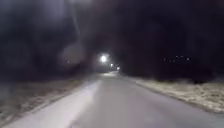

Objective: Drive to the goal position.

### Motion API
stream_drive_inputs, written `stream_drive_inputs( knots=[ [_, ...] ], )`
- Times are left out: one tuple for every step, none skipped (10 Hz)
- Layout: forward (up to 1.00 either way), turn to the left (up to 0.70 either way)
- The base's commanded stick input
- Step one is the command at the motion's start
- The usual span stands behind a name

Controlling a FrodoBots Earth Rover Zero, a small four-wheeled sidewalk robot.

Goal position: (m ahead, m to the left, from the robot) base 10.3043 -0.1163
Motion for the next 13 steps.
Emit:
stream_drive_inputs(
  knots=[
    [1.00,0.07],
    [1.00,0.07],
    [1.00,0.07],
    [1.00,0.07],
    [1.00,0.07],
    [1.00,0.07],
    [1.00,0.09],
    [1.00,0.12],
    [1.00,0.09],
    [1.00,0.06],
    [1.00,0.06],
    [1.00,0.06],
    [1.00,0.06]
  ],
)
